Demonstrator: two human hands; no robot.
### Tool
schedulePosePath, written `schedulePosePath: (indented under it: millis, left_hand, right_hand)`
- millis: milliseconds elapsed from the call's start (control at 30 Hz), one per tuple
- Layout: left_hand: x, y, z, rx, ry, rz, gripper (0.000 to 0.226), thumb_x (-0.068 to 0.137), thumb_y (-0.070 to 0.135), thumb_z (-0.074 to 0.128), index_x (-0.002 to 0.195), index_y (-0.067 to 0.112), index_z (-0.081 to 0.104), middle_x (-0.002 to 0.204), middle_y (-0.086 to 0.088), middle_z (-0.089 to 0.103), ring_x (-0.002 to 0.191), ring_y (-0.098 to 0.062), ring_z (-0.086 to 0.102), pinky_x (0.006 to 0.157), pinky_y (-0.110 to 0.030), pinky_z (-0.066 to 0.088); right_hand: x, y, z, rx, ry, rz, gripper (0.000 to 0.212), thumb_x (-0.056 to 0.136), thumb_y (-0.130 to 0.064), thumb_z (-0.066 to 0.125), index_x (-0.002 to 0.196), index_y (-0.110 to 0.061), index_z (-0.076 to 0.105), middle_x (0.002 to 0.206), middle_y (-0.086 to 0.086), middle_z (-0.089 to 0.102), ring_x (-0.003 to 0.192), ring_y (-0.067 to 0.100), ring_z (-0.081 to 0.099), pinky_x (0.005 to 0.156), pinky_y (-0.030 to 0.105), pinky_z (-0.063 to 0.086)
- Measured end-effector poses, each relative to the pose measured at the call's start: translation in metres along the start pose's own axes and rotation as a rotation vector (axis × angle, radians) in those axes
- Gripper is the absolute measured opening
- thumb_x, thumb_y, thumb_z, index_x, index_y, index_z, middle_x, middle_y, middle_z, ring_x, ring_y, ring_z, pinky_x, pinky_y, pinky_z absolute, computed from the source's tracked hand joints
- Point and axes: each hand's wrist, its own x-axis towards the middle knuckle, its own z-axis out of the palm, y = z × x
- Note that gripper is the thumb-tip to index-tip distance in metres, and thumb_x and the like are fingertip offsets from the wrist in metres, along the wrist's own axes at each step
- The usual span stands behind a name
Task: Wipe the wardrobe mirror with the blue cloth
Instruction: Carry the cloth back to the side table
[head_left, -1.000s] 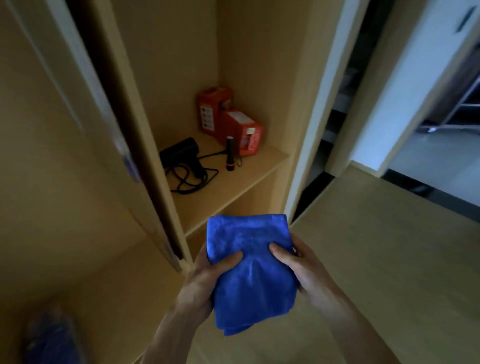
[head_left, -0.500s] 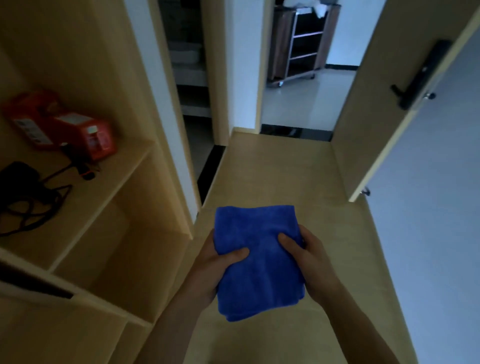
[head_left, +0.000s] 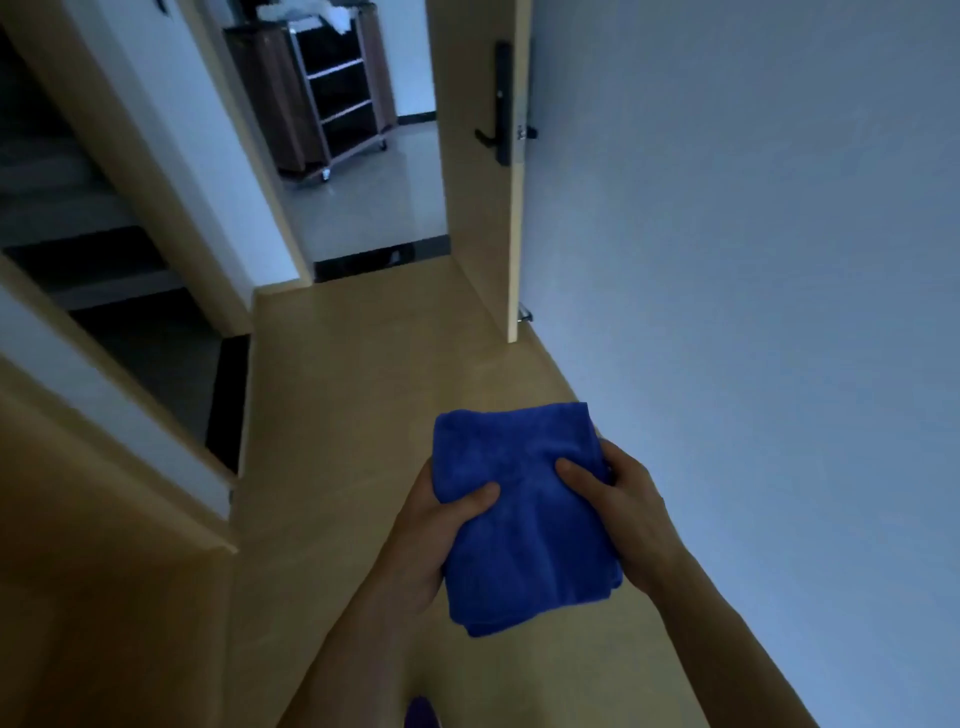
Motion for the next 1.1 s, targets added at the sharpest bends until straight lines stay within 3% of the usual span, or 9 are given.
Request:
schedulePosePath:
  millis: [133,233,333,467,600,767,900,1100]
  left_hand:
    - [0.022,-0.014,0.062,0.084,-0.194,-0.052,0.044,0.094,0.017,0.073,0.132,0.034,0.061,0.132,0.001,0.069,0.122,-0.022,0.067,0.093,-0.036,0.059]
    - [0.033,-0.028,0.108,0.186,-0.361,-0.092,0.044,0.096,0.018,0.070,0.136,0.031,0.058,0.133,0.001,0.068,0.124,-0.020,0.065,0.101,-0.042,0.053]
    - [0.040,-0.044,0.151,0.240,-0.517,-0.152,0.042,0.095,0.020,0.071,0.133,0.032,0.060,0.129,0.001,0.071,0.120,-0.019,0.068,0.098,-0.041,0.055]
    - [0.047,-0.063,0.193,0.273,-0.717,-0.267,0.043,0.091,0.023,0.076,0.131,0.028,0.060,0.126,-0.002,0.072,0.116,-0.023,0.070,0.097,-0.047,0.056]
    - [0.049,-0.087,0.213,0.326,-0.889,-0.403,0.054,0.084,0.024,0.084,0.132,0.029,0.057,0.125,0.002,0.072,0.114,-0.021,0.070,0.096,-0.045,0.058]
    - [0.045,-0.113,0.241,0.405,-1.101,-0.499,0.065,0.077,0.027,0.086,0.133,0.029,0.055,0.125,0.003,0.072,0.113,-0.020,0.071,0.096,-0.046,0.058]
    - [0.017,-0.132,0.260,0.464,-1.249,-0.522,0.047,0.086,0.022,0.081,0.127,0.031,0.059,0.119,0.005,0.074,0.107,-0.018,0.073,0.089,-0.039,0.060]
    - [-0.040,-0.156,0.291,0.566,-1.376,-0.502,0.029,0.091,0.025,0.076,0.117,0.030,0.063,0.108,0.005,0.077,0.097,-0.017,0.075,0.084,-0.040,0.062]
  right_hand:
    - [-0.036,0.009,-0.064,-0.001,0.232,0.030,0.004,0.096,-0.020,0.067,0.100,-0.020,0.069,0.091,-0.002,0.076,0.088,0.017,0.073,0.073,0.028,0.057]
    - [-0.071,0.020,-0.103,0.006,0.426,0.080,0.004,0.096,-0.017,0.066,0.098,-0.016,0.068,0.090,0.003,0.076,0.087,0.021,0.073,0.079,0.038,0.059]
    - [-0.106,0.033,-0.132,0.024,0.602,0.143,0.004,0.095,-0.021,0.067,0.097,-0.018,0.068,0.089,0.000,0.076,0.085,0.019,0.073,0.080,0.039,0.059]
    - [-0.144,0.045,-0.152,0.053,0.836,0.197,0.004,0.094,-0.025,0.067,0.090,-0.024,0.068,0.085,-0.003,0.075,0.079,0.013,0.072,0.069,0.026,0.055]
    - [-0.176,0.053,-0.146,0.095,1.068,0.258,0.016,0.094,-0.026,0.067,0.080,-0.033,0.067,0.081,-0.005,0.073,0.074,0.010,0.071,0.060,0.015,0.052]
    - [-0.216,0.067,-0.126,0.098,1.322,0.345,0.006,0.090,-0.034,0.067,0.090,-0.028,0.067,0.084,-0.001,0.072,0.078,0.016,0.069,0.062,0.025,0.055]
    - [-0.256,0.079,-0.101,0.158,1.549,0.365,0.015,0.094,-0.025,0.069,0.106,-0.033,0.066,0.095,-0.009,0.074,0.085,0.006,0.070,0.066,0.017,0.052]
    - [-0.311,0.092,-0.075,0.173,1.787,0.415,0.017,0.095,-0.026,0.066,0.110,-0.034,0.064,0.096,-0.014,0.074,0.086,0.005,0.070,0.076,0.031,0.056]
